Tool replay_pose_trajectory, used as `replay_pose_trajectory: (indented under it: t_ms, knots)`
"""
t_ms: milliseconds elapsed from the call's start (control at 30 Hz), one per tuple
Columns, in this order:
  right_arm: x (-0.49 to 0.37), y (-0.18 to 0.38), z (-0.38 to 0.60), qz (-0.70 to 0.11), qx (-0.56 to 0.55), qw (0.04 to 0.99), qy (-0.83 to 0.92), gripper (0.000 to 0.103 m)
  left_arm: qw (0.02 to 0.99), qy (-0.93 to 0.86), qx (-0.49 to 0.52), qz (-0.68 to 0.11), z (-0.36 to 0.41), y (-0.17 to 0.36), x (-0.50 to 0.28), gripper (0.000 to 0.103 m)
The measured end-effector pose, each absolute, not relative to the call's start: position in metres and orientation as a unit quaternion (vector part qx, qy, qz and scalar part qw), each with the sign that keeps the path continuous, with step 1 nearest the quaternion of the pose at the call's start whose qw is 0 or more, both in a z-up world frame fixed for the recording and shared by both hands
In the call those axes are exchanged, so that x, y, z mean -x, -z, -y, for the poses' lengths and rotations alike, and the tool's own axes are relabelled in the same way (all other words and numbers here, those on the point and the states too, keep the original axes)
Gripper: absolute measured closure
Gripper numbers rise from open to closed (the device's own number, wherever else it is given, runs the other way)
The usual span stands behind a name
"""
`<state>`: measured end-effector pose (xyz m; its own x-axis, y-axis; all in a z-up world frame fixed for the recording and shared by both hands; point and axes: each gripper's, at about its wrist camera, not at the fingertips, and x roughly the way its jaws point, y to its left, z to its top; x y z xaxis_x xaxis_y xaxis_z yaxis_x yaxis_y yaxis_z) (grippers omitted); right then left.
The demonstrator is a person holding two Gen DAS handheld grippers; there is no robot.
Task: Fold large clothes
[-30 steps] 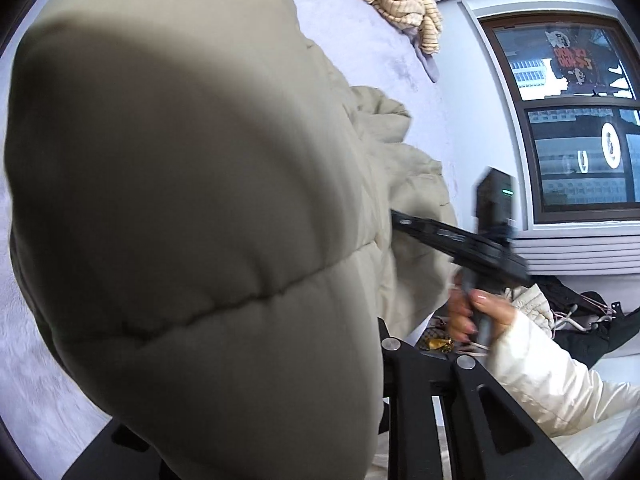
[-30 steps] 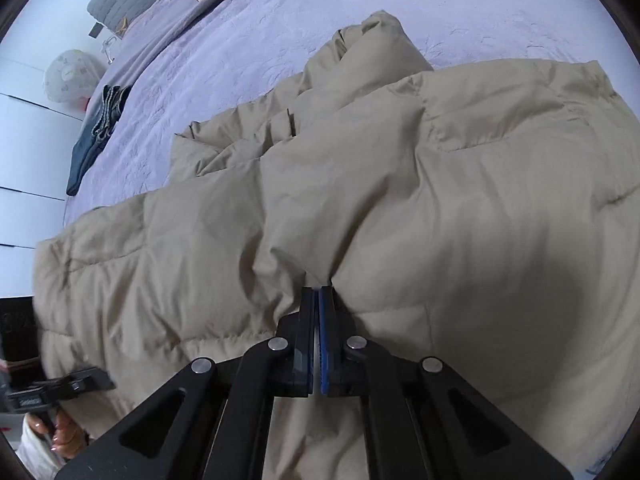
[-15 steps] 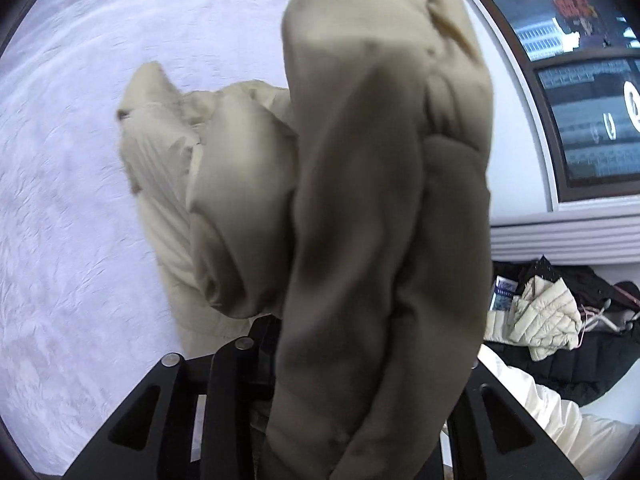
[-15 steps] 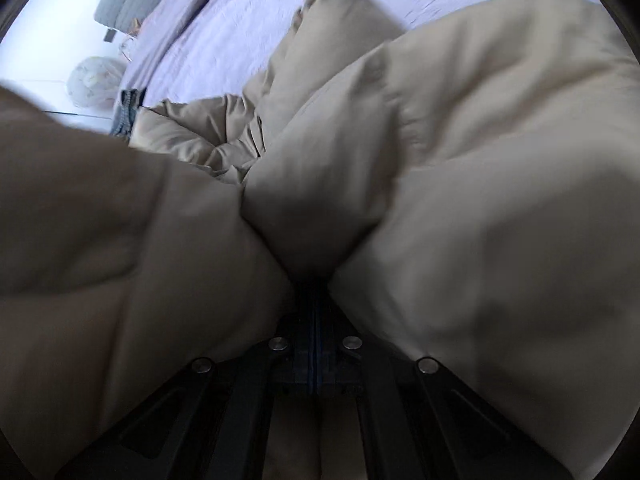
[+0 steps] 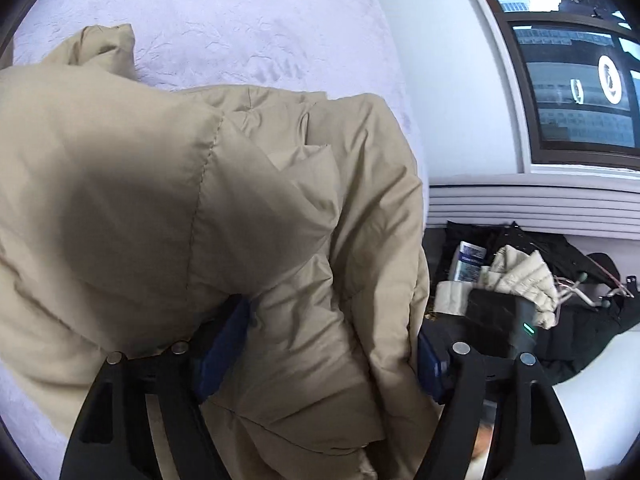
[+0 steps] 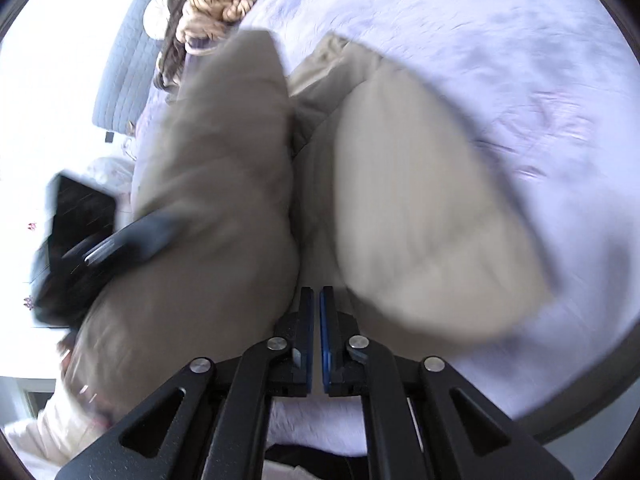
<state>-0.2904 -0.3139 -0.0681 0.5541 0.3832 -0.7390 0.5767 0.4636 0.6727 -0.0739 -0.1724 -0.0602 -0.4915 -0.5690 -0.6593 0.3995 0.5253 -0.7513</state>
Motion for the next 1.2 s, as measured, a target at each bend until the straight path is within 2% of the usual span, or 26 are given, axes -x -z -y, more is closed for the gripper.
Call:
replay_pose_trajectory:
  t_ms: [33,100,200,333,367,400,433,467,500,633,767,867,1033,1200]
  knots:
    - [0.300,0.058,0.313,-0.457,-0.511,0.725,0.062,0.047,0.504,0.482,0.053,-0.715,0.174,0.066,0.072,0.027]
    - [0.314,0.037,0.306,-0.432,-0.507,0.745,0.042,0.014,0.511,0.481,0.040,-0.711,0.183,0.062,0.083,0.027]
    - [0.317,0.007,0.286,-0.409,-0.495,0.767,-0.011,0.013,0.525,0.482,0.013,-0.701,0.194,0.058,0.091,0.027]
    - [0.288,0.002,0.254,-0.440,-0.453,0.775,-0.037,0.014,0.549,0.486,-0.007,-0.680,0.205,0.044,0.092,0.027]
    - [0.282,0.003,0.245,-0.450,-0.435,0.780,-0.024,0.014,0.559,0.490,-0.007,-0.669,0.205,0.034,0.093,0.027]
    - [0.274,0.007,0.241,-0.467,-0.408,0.784,0.007,0.023,0.572,0.493,-0.007,-0.656,0.198,0.025,0.091,0.027]
    - [0.268,0.009,0.238,-0.479,-0.387,0.787,0.036,0.059,0.595,0.491,-0.007,-0.636,0.187,0.012,0.087,0.027]
    - [0.264,0.012,0.238,-0.484,-0.366,0.793,0.058,0.084,0.623,0.483,-0.009,-0.615,0.176,0.001,0.083,0.027]
    - [0.264,0.013,0.240,-0.489,-0.351,0.795,0.076,0.092,0.654,0.470,-0.015,-0.593,0.166,-0.008,0.080,0.027]
    - [0.275,0.011,0.251,-0.478,-0.332,0.806,0.110,0.093,0.755,0.378,-0.052,-0.533,0.128,-0.006,0.056,0.027]
    - [0.283,0.006,0.249,-0.474,-0.309,0.814,0.134,0.093,0.773,0.321,-0.060,-0.545,0.120,0.036,0.030,0.027]
    - [0.283,0.005,0.269,-0.476,-0.315,0.805,0.160,0.093,0.778,0.320,-0.065,-0.537,0.150,0.046,0.034,0.027]
    - [0.311,0.049,0.310,-0.491,-0.363,0.767,0.196,0.093,0.765,0.366,-0.095,-0.521,0.237,0.051,0.068,0.027]
    - [0.334,0.092,0.334,-0.486,-0.406,0.746,0.206,0.091,0.757,0.379,-0.121,-0.518,0.287,0.061,0.087,0.027]
